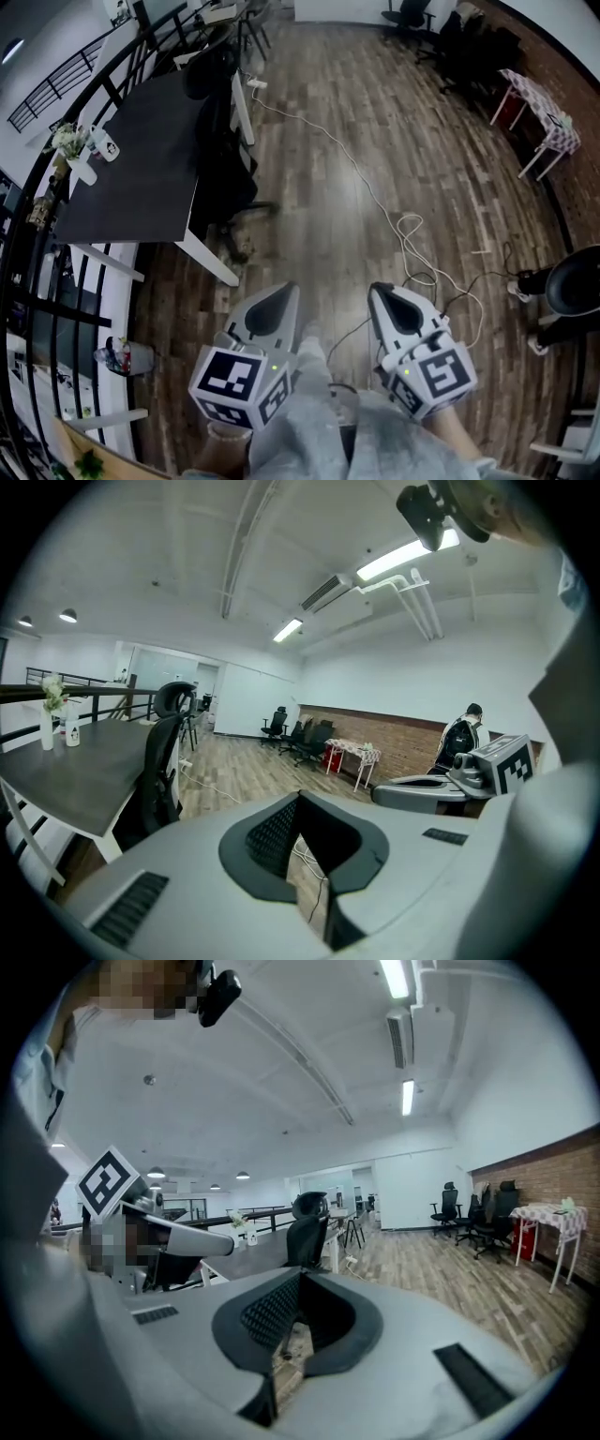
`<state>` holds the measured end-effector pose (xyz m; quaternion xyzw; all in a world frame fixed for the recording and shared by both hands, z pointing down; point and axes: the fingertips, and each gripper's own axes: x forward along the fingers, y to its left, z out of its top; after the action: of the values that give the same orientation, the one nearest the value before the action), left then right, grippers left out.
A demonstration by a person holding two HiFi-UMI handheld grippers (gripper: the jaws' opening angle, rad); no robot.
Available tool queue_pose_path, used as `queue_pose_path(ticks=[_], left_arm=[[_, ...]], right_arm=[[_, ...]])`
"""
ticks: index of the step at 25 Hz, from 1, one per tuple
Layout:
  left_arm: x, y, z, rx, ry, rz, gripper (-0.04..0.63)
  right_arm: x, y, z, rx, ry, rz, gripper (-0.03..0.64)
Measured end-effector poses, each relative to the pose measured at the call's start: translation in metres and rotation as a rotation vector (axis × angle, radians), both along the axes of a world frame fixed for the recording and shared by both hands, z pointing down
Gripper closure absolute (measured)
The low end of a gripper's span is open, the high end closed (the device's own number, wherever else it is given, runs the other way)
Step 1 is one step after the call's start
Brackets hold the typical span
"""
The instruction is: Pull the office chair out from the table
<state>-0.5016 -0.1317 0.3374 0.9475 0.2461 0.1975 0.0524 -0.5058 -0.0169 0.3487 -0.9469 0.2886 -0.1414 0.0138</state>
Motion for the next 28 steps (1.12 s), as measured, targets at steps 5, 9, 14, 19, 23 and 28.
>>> queue_pose_path(ticks=[5, 9, 14, 19, 23, 28], left_arm=[[0.057, 0.006, -0.006, -0.008, 0.004, 0.05, 0.583], [0.099, 0.008, -0.013, -0.007, 0.013, 0.074, 0.583], [0.141, 0.004, -0.015, -0.008, 0.011, 0.109, 0.583], [0.173, 0.0, -0.005, 0.009, -0.007, 0.167, 0.583], [0.197, -0.003, -0.003, 0.005, 0.003, 0.169, 0.583], [0.217, -0.006, -0.007, 0.0, 0.024, 0.175, 0.583]], right_arm=[[0.051, 0.002, -0.008, -0.012, 0.006, 0.04, 0.614], [0.088, 0.004, -0.014, -0.011, 0.007, 0.069, 0.614], [0.13, 0.003, -0.017, -0.013, 0.012, 0.099, 0.614], [0.163, 0.008, -0.014, -0.052, 0.025, 0.143, 0.614], [0.181, 0.012, -0.01, -0.055, 0.023, 0.17, 0.614], [0.197, 0.011, -0.009, -0.065, 0.017, 0.206, 0.613]])
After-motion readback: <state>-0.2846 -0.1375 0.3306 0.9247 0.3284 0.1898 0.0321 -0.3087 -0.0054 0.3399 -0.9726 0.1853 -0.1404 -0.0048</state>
